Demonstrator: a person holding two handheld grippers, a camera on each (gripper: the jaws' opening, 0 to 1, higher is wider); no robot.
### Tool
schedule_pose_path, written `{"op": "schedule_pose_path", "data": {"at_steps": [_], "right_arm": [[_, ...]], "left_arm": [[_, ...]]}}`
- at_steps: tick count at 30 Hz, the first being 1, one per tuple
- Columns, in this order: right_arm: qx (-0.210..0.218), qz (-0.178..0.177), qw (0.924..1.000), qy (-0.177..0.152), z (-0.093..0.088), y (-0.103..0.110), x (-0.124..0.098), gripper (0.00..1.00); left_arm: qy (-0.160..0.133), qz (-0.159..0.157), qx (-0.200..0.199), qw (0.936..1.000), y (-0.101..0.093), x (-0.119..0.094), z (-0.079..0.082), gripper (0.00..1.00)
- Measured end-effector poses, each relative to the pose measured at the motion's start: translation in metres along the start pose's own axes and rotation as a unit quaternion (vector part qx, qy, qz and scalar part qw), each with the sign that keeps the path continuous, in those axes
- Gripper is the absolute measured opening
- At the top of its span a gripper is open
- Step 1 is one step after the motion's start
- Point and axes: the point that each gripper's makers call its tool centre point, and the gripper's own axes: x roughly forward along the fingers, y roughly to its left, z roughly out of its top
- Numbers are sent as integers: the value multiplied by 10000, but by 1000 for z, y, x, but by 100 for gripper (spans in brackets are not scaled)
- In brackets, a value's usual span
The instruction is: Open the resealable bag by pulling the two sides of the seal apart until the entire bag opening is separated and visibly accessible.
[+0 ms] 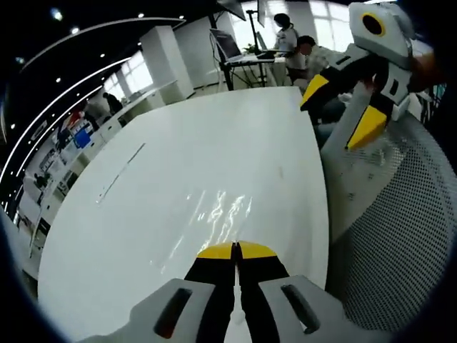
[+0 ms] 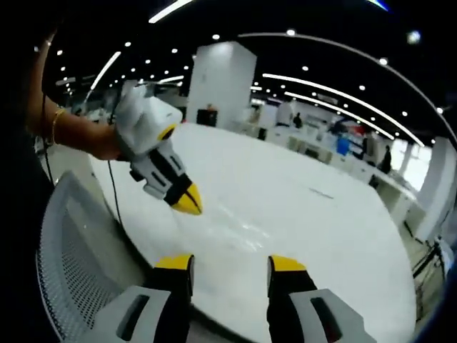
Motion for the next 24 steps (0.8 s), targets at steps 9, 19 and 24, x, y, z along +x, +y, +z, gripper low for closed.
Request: {"op": "schedule_pose_path", "data": {"at_steps": [9,19,24], "right_arm": [[199,-41,9997,-135,-4,-4,5,35],[666,-408,9969,-89,-13,-18,2,34],[598,-371,9975,28,-16,-16,4,34]], "left_arm": [[31,94,131,9999,25,10,2,0],[-19,226,291,9993,63,26,12,0],[18,282,410,9988,82,37,14,0]]}}
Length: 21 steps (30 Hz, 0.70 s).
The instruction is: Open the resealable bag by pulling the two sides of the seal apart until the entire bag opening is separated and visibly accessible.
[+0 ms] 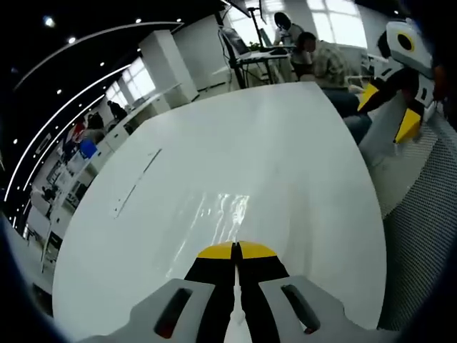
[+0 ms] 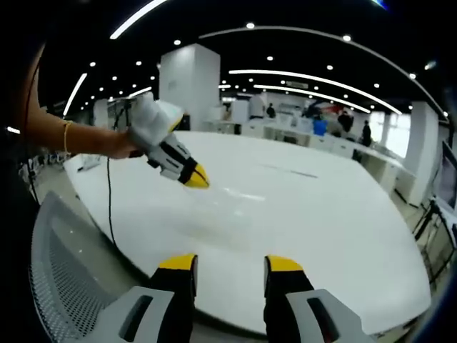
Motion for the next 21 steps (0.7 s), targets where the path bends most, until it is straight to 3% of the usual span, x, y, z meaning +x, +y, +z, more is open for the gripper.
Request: {"op": "schedule_pose_path", "data": {"at_steps": [13,18,21], "right_arm": [[232,-106,9997,61,-3,-5,0,34],[604,-192,9980,-14,-2,-12,-1,34],[838,-235,9962,-104,0,-17,-2,34]], "left_arm": [[-19,359,-67,9993,70,37,7,0],[59,465,-55,9989,91,51,4,0],[127,500,180,9985,98,59,0,0]]}}
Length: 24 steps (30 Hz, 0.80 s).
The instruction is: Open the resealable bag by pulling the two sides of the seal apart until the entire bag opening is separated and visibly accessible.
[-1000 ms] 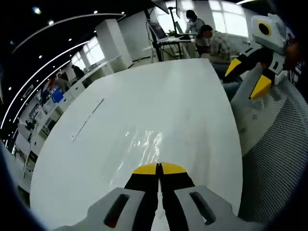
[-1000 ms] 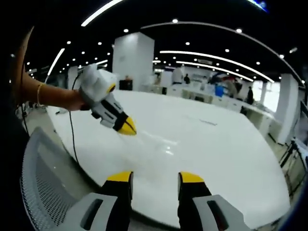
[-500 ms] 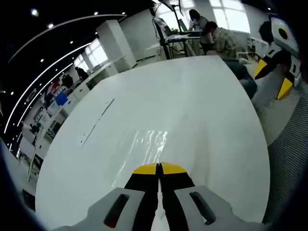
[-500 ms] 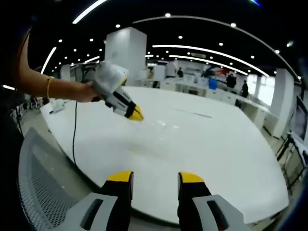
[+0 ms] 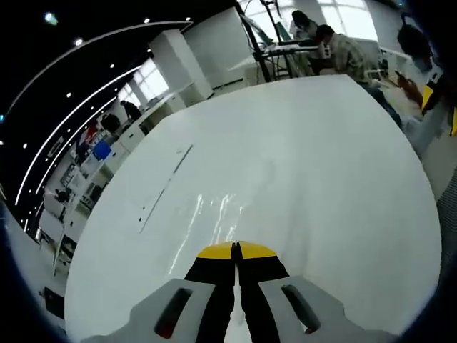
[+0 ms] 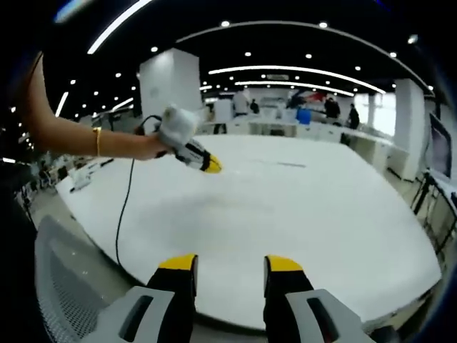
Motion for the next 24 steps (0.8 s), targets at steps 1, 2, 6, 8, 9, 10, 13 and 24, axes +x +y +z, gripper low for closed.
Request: {"op": "schedule_pose_path", "data": {"at_steps": [1,2,6,8,9,10,13,24], "right_arm": [[26,-2,10000,-11,1,0,0,34],[43,-1,10000,-17,1,0,0,34],[25,-5,10000,11,0,1,1,34],[21,2,10000,15,0,1,1,34],[34,2,10000,12,0,1,1,34],[45,1,10000,8,0,1,1,34],[65,-2,10000,13,0,1,1,34],[73,27,10000,41,-1,2,2,35]], "left_arm": [[49,-12,82,10000,0,1,-2,0],[54,-8,113,9999,0,2,-2,0],[101,-91,171,9998,-4,6,-6,0],[152,-125,172,9997,-6,7,-10,0],[176,-151,170,9996,-8,8,-12,0],[190,-172,176,9995,-9,9,-13,0],[237,-228,163,9993,-12,10,-17,0],[382,-316,50,9988,-25,9,-30,4]]}}
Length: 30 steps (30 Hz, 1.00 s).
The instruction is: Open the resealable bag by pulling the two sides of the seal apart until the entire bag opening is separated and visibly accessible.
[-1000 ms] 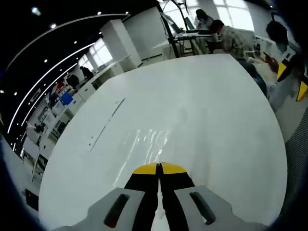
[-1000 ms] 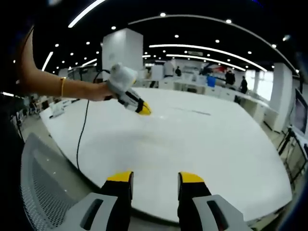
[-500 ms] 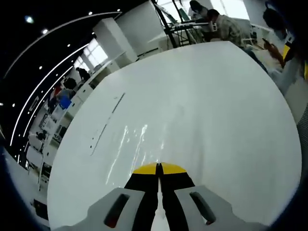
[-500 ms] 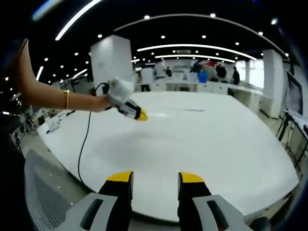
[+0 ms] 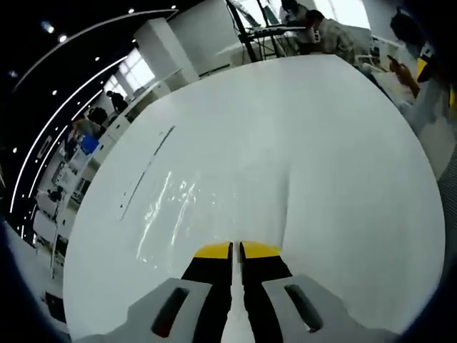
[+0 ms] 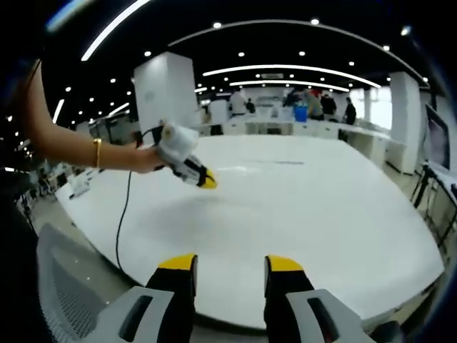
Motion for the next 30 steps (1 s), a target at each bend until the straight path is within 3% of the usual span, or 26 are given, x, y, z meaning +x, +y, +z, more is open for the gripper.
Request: {"op": "schedule_pose_path", "data": {"at_steps": [3,12,16,25,30], "right_arm": [[121,15,9999,-63,2,-1,-1,35],[191,86,9997,-126,6,0,-1,41],[444,178,9982,-369,18,0,-3,45],[-28,267,9989,-381,29,9,1,67],[-298,309,9978,-503,40,11,0,75]], "left_arm": [[-57,2,-29,10000,-2,-4,1,11],[-677,150,-307,9971,-3,-38,25,28],[-801,224,-378,9958,-3,-50,32,34],[-1148,236,-496,9919,-16,-89,50,48],[-1446,266,-603,9873,-23,-114,61,72]]}}
